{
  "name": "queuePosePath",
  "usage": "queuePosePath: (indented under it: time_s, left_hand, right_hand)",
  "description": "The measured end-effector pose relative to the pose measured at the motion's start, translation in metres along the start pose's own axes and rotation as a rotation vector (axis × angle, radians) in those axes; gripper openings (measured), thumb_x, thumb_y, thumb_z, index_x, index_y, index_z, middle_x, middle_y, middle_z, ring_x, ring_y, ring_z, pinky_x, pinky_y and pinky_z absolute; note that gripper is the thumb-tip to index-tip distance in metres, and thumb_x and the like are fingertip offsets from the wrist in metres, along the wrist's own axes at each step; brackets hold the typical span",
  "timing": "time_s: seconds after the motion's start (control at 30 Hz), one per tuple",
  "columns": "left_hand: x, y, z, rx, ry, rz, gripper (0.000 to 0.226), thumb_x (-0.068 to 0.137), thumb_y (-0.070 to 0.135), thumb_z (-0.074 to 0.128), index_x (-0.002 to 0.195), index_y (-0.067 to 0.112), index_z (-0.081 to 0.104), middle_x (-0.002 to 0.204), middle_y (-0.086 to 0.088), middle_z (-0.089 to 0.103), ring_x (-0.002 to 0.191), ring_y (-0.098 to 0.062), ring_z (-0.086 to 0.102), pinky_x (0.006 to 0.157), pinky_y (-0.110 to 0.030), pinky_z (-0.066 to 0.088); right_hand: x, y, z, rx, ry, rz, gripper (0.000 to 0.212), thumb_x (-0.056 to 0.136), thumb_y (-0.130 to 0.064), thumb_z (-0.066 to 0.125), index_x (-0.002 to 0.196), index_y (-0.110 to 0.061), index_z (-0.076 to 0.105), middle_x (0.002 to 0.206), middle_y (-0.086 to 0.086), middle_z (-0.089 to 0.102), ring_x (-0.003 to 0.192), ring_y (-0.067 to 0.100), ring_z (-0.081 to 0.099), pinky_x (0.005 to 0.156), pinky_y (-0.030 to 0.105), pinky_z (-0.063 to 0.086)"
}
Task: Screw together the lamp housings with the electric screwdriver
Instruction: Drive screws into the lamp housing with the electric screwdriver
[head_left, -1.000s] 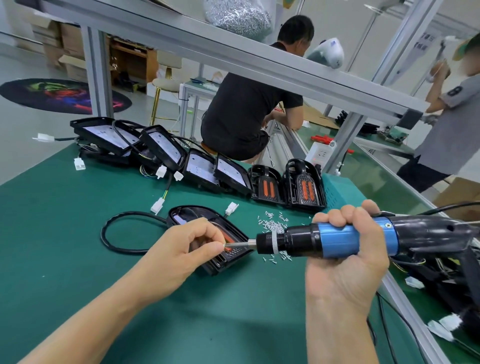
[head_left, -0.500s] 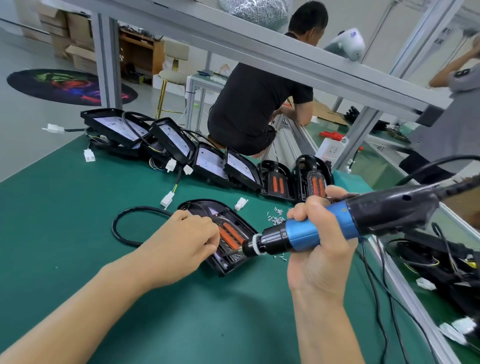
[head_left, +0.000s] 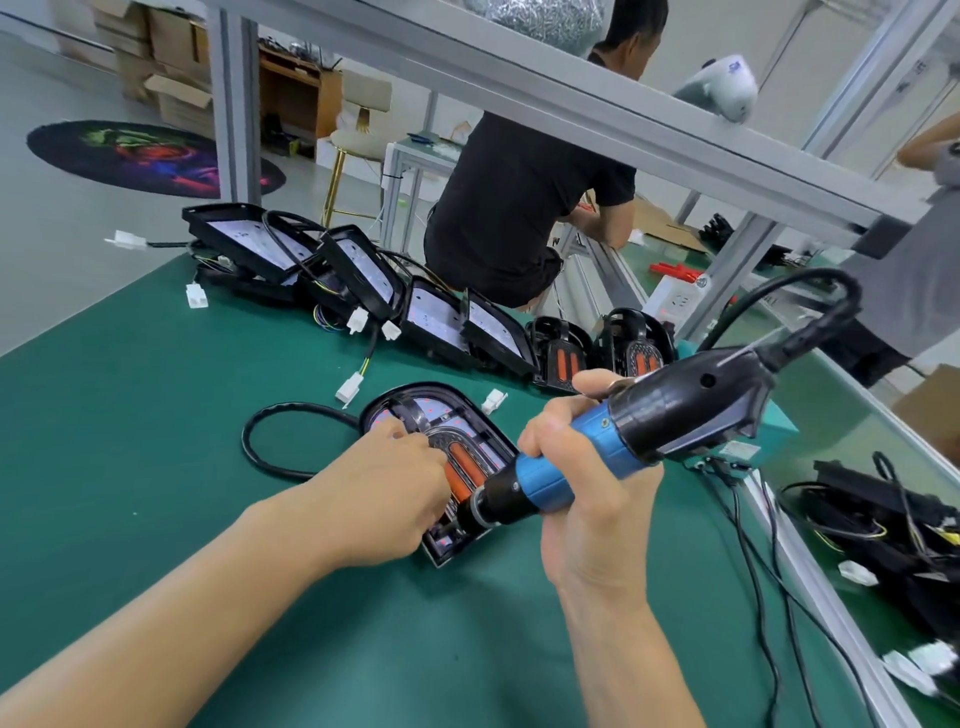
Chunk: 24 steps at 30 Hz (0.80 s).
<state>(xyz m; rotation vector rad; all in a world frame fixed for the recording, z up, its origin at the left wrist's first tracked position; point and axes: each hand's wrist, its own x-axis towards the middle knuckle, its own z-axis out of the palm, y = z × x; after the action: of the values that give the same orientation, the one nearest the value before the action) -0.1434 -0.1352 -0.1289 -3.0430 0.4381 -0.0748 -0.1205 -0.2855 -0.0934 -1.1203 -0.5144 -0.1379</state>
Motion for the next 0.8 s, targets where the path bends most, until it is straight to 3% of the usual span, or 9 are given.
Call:
queuePosePath:
  time_s: [0.1, 0.33, 0.63, 0.73, 0.8]
  left_hand:
    - [-0.003, -0.002, 0.002, -0.026, 0.016, 0.003, 0.025, 0.091, 0.022, 0.039, 0.090, 0.022, 0.064, 0.095, 0.006, 0.054, 0.091, -0.016, 0.045, 0.094, -0.034, 0.030]
    - [-0.008, -0.002, 0.004, -0.112, 0.027, 0.013, 0.030, 0.092, 0.022, 0.038, 0.101, 0.027, 0.066, 0.103, 0.009, 0.056, 0.100, -0.013, 0.046, 0.099, -0.031, 0.025]
    - [-0.011, -0.001, 0.004, -0.136, 0.038, 0.001, 0.031, 0.083, 0.018, 0.042, 0.103, 0.029, 0.063, 0.105, 0.012, 0.056, 0.101, -0.011, 0.046, 0.098, -0.028, 0.023]
    - [-0.010, -0.001, 0.004, -0.136, 0.026, -0.003, 0.033, 0.080, 0.017, 0.044, 0.105, 0.029, 0.062, 0.107, 0.012, 0.055, 0.104, -0.010, 0.046, 0.099, -0.028, 0.022]
    - [-0.010, -0.001, 0.003, -0.138, 0.022, -0.002, 0.033, 0.080, 0.018, 0.045, 0.106, 0.030, 0.061, 0.109, 0.013, 0.054, 0.106, -0.009, 0.045, 0.100, -0.028, 0.022]
  right_hand:
    - [0.001, 0.000, 0.001, -0.004, -0.003, -0.007, 0.036, 0.064, 0.002, 0.067, 0.088, -0.025, 0.060, 0.063, 0.001, 0.054, 0.061, 0.021, 0.050, 0.061, 0.026, 0.047]
    - [0.002, 0.001, 0.002, -0.047, -0.024, -0.031, 0.024, 0.065, -0.014, 0.068, 0.078, -0.033, 0.063, 0.064, -0.002, 0.053, 0.060, 0.021, 0.048, 0.060, 0.027, 0.046]
    - [0.004, 0.000, -0.001, -0.108, -0.027, -0.051, 0.018, 0.065, -0.009, 0.067, 0.070, -0.026, 0.062, 0.067, 0.000, 0.053, 0.061, 0.021, 0.048, 0.060, 0.026, 0.045]
    - [0.004, 0.000, -0.003, -0.047, 0.005, -0.026, 0.028, 0.068, -0.001, 0.066, 0.076, -0.028, 0.064, 0.066, -0.002, 0.053, 0.059, 0.017, 0.050, 0.060, 0.025, 0.046]
    - [0.004, 0.000, -0.005, 0.000, 0.083, -0.022, 0.029, 0.073, 0.001, 0.063, 0.092, -0.021, 0.061, 0.066, 0.000, 0.053, 0.058, 0.016, 0.052, 0.060, 0.024, 0.047]
